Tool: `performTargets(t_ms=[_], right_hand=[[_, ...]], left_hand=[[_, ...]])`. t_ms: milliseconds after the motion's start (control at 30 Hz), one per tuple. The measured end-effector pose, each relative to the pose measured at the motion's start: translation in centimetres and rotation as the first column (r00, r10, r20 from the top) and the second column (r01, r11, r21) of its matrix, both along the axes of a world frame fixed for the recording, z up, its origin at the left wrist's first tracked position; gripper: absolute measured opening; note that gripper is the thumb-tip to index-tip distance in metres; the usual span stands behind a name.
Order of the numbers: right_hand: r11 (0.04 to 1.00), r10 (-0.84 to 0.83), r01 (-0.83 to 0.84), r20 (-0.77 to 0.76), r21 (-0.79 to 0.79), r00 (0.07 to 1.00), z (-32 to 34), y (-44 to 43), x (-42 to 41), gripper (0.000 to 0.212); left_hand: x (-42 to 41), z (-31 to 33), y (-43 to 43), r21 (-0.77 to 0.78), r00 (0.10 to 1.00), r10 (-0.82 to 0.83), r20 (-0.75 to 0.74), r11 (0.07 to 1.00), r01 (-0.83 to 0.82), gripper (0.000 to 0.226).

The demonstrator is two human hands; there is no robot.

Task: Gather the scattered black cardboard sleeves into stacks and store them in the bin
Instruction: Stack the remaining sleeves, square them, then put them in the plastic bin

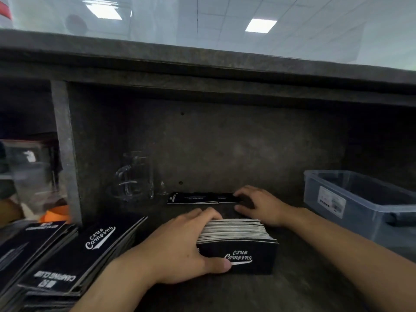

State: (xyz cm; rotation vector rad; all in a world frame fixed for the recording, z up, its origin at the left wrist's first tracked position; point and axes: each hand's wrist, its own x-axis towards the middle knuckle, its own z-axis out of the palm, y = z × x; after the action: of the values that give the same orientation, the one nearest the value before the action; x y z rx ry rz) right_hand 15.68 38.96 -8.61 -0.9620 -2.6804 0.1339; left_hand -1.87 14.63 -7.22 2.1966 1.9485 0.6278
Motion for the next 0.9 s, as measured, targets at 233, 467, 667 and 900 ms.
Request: performTargets(t_ms=[233,467,667,900], right_hand=[[0.997,-0.078,0.074,0.163,0.031,0.983,-2.2,1.7,-5.5,0.063],[0.995,-0.02,-0.005,0.236,0.104,0.972,0.4,0.5,-2.3,0.055],[0.844,-0.026,-0.16,0.337,0.512,0.941,0.9,-1.7,-0.4,0.047],[0.926,-0.065,0.05,0.029,0.374,0.997,1.3,-3.5,4.4,0.021]], left_hand=[[-0.1,-0.2,0.0,0.014,1.0,0.003,0.005,1.0,-0.003,0.065],[-0.3,-0.3,0.3,0.014,1.0,-0.013,-0.003,1.0,0.013,0.069],[-0.2,-0.2,0.2,0.008,1.0,-0.012,-0.006,1.0,0.012,0.068],[-0.2,-0.4,0.1,0.002,1.0,-0.024,0.007,1.0,0.024,0.072]])
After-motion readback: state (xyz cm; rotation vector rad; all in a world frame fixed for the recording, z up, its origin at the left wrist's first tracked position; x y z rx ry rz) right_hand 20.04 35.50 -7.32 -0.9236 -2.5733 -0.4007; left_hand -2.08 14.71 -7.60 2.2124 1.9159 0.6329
